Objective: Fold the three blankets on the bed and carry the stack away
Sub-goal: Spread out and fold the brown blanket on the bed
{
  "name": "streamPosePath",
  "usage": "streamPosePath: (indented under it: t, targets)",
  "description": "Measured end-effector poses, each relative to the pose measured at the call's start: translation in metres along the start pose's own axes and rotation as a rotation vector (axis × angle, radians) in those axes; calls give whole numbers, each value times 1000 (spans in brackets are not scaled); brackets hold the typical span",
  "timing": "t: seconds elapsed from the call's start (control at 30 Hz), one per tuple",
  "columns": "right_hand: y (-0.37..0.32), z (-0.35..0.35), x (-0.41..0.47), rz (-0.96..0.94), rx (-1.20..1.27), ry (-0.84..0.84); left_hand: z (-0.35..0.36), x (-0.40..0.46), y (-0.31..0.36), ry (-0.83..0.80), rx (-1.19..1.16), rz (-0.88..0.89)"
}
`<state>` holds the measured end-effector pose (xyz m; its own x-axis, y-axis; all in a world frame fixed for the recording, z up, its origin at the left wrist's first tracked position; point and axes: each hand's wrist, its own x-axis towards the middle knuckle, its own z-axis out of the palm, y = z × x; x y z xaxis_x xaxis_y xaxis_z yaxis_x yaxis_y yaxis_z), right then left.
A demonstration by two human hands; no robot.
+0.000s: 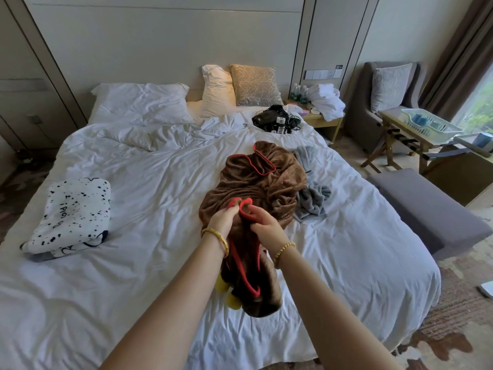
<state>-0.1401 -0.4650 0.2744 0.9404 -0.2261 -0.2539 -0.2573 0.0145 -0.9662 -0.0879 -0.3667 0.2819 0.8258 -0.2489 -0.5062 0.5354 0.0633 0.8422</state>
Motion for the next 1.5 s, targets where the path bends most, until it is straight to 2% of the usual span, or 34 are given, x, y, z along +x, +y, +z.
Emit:
streamPosePath:
  t: [0.07, 0.2, 0.23, 0.27, 0.33, 0.37, 0.43, 0.47, 0.53, 0.6, 0.63, 0.8, 0.87, 0.97, 1.1, 1.17, 1.23, 1.37, 1.5]
  targets:
    - [1, 4, -5, 56, 13, -29, 1, 3, -6, 27, 186, 54]
    - [12, -5, -5, 244, 554, -102, -1, 4, -16, -1, 251, 13]
    - [16, -8, -3, 281, 565, -96, -1, 4, -17, 5, 249, 12]
    - [20, -10, 1, 307, 514, -47, -2, 4, -17, 18, 246, 8]
    - [25, -14, 6, 307, 401, 178, -3, 1, -15, 35, 270, 1]
    - [25, -17, 9, 265, 427, 289, -4, 0, -14, 41, 300, 3]
    - [22, -23, 12, 116, 507, 376, -6, 1, -13, 36, 359, 32]
    - [19, -23, 10, 35, 458, 360, -6, 0, -11, 22, 383, 44]
    - [12, -18, 3, -73, 118, 246, -6, 1, -8, -10, 377, 61]
    - [11, -8, -3, -124, -200, 134, -3, -1, -4, -27, 343, 56]
    - [10, -6, -4, -126, -272, 111, -2, -2, -2, -33, 327, 47]
    - [7, -11, -5, -101, -394, 32, -5, -1, 1, -41, 196, -9]
    - [4, -13, -5, -89, -437, 9, -6, 1, 2, -105, 111, -50]
    - [1, -15, -2, -123, -545, -22, -7, 6, 2, -195, 170, -12]
    - [3, -17, -1, -251, -802, 95, -6, 6, 5, -215, 187, -8]
    - [2, -17, -2, -265, -831, 132, -4, 4, 7, -214, 196, -21]
    - [1, -17, -2, -267, -831, 100, 1, 3, 7, -173, 209, -30]
    - [-1, -17, -1, -289, -658, -10, 10, 0, 8, -56, 198, -40]
    - [1, -18, -4, -326, -639, 25, 19, 0, 11, 46, 289, 12]
